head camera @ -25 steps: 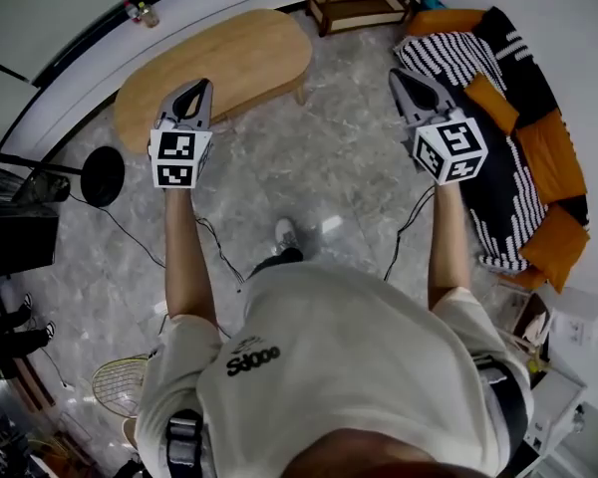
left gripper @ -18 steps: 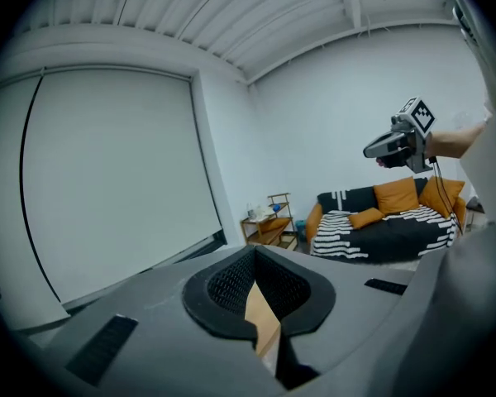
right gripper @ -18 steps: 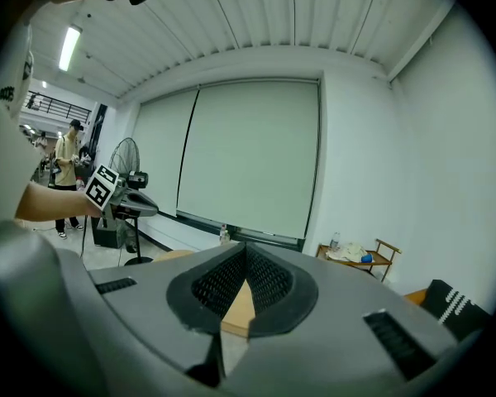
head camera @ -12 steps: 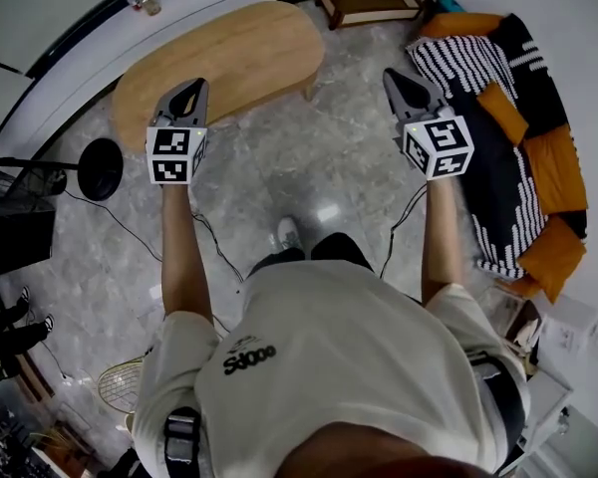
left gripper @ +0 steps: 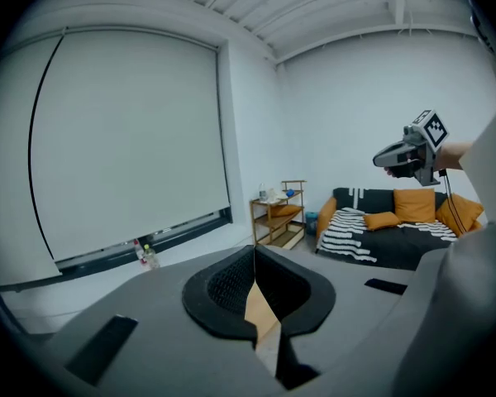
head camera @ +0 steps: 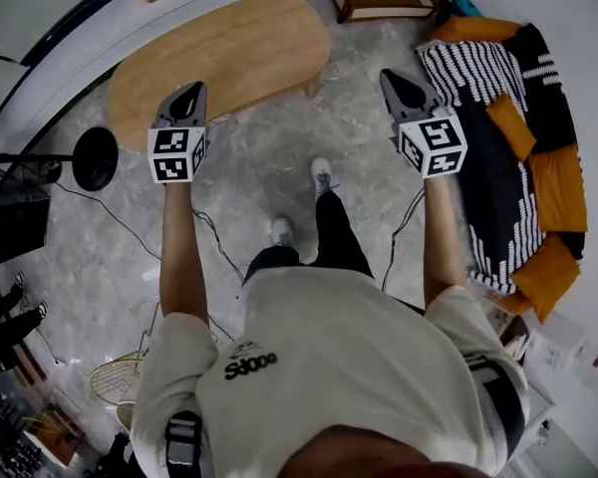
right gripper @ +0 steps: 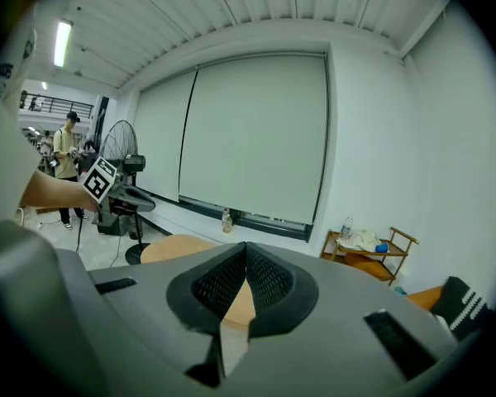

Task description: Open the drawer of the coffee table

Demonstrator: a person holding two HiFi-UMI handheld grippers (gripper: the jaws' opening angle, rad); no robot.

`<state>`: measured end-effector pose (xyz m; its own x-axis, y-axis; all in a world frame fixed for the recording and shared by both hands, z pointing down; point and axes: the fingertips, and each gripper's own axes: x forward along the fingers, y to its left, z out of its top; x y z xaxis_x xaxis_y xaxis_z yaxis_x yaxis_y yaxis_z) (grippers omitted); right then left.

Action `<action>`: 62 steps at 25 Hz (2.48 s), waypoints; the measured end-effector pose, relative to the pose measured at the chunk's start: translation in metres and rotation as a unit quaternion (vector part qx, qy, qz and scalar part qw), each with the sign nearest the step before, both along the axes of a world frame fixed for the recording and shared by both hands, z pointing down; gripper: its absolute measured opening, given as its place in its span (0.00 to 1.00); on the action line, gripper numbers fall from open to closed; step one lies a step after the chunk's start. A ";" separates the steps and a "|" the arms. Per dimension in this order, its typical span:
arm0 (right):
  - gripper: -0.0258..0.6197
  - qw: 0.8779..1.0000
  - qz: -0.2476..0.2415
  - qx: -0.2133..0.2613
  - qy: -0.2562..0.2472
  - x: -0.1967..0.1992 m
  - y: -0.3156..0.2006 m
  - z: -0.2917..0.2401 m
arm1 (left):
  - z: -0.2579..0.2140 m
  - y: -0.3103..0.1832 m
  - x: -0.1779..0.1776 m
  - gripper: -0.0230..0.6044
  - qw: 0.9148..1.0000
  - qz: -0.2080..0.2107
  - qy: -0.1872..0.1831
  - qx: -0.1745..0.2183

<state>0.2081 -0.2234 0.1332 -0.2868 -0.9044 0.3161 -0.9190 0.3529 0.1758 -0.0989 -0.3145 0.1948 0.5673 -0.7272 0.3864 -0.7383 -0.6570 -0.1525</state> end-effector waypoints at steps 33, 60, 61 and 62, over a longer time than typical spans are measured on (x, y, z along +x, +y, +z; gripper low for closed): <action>0.13 1.000 -0.015 -0.010 0.020 0.058 -0.160 0.529 | 0.543 -0.081 0.003 0.10 0.998 -0.051 0.028 -0.007; 0.45 0.993 -0.093 -0.052 0.044 0.018 -0.262 0.671 | 0.625 -0.131 -0.018 0.41 0.984 -0.154 0.089 -0.003; 0.44 0.994 -0.090 -0.051 0.039 0.019 -0.262 0.672 | 0.626 -0.132 -0.017 0.42 0.983 -0.161 0.091 -0.005; 0.44 0.994 -0.089 -0.052 0.035 0.018 -0.261 0.672 | 0.626 -0.133 -0.017 0.42 0.982 -0.167 0.092 -0.005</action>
<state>0.2262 -0.4846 0.8056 -0.4123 -0.8033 0.4297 -0.8275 0.5275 0.1921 -0.1161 -0.4475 0.8208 0.3581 -0.8816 0.3074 -0.9276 -0.3736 0.0091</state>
